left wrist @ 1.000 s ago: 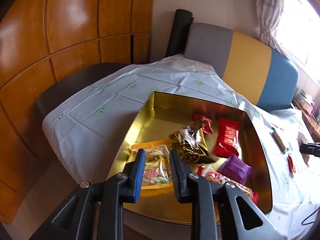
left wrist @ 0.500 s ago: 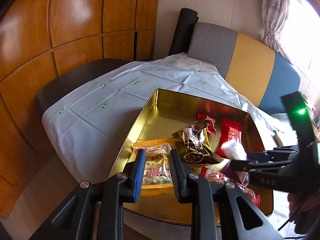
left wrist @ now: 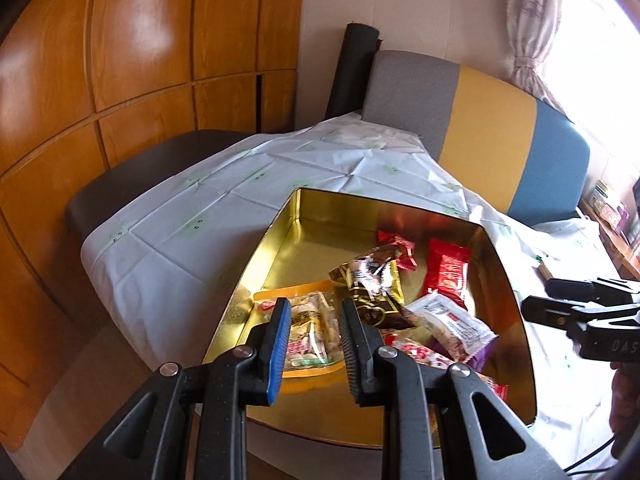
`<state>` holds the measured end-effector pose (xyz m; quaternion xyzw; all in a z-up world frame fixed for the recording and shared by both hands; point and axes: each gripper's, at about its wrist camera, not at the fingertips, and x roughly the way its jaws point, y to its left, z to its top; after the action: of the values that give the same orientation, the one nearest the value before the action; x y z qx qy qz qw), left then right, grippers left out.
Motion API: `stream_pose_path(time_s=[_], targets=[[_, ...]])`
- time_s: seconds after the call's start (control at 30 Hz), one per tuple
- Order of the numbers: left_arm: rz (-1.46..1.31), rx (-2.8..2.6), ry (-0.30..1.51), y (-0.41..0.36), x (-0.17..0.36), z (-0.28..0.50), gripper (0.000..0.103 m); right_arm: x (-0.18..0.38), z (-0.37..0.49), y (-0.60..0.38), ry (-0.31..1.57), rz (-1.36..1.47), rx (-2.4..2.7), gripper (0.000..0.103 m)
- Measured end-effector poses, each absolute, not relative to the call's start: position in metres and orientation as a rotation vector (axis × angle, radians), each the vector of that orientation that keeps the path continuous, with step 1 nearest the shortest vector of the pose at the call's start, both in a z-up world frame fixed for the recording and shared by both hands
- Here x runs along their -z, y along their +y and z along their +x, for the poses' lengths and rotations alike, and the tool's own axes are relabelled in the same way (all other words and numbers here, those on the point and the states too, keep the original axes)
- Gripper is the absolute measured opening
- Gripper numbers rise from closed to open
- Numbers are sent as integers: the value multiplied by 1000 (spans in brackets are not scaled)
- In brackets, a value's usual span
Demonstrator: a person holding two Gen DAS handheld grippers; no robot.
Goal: Organize snacks
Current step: 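Move both open tools back over the cracker pack and red candy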
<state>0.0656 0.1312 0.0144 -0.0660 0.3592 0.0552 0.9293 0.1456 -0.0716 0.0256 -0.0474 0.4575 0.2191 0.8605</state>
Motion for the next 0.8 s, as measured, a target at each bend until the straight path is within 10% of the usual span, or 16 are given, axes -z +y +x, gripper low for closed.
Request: stream_pose_path(time_s=[0.8], targets=[[24,26,722,55,-33,58,25,4,122,-277,1049,-138,-54,71]])
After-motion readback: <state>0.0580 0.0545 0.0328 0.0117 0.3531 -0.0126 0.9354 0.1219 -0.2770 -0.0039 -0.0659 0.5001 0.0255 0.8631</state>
